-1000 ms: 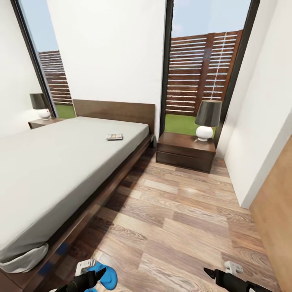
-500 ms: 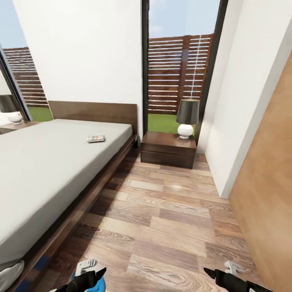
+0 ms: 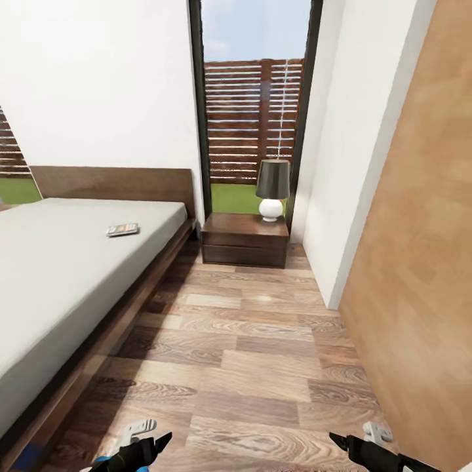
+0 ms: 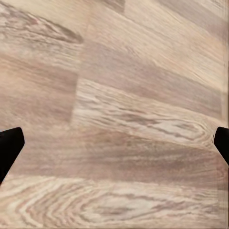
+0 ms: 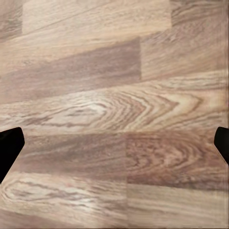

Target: In the bedroom, move the book from the bed onto either nightstand, and place the two sandals side by side next to the bed.

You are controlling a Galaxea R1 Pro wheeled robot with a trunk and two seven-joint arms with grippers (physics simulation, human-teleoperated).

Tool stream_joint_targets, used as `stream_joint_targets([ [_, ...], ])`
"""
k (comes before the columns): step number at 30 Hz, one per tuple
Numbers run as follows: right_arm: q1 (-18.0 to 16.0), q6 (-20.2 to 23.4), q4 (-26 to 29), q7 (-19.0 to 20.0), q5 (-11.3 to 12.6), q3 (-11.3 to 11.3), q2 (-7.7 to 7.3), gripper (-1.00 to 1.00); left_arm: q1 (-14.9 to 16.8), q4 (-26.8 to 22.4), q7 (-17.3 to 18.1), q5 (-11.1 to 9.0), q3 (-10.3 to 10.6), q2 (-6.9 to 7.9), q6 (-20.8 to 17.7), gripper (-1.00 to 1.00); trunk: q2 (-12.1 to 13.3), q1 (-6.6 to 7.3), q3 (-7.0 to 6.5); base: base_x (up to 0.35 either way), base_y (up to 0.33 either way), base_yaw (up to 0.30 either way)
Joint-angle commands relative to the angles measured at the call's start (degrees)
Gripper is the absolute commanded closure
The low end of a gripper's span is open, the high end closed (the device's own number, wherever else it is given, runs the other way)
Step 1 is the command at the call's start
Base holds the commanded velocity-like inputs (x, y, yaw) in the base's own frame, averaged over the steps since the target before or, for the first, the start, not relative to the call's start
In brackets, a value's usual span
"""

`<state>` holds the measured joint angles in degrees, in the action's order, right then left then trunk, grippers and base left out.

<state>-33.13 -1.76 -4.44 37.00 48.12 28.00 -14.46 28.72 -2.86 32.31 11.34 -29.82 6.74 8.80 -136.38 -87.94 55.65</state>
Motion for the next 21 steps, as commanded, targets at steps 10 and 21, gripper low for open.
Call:
stream_joint_targets([
  [10,-0.11,-0.19,-0.26,0.35,0.45,0.48,0.04,-1.0,0.02,0.05,0.08,0.61,-0.42,0.02,0.35,-1.0,-0.02,0.01,0.05,0.0,0.0,-0.279],
  [21,-0.09,-0.18,-0.23,0.35,0.42,0.48,0.04,-1.0,0.02,0.05,0.12,0.61,-0.42,0.02,0.36,-1.0,-0.02,0.01,0.13,0.0,0.0,-0.239],
])
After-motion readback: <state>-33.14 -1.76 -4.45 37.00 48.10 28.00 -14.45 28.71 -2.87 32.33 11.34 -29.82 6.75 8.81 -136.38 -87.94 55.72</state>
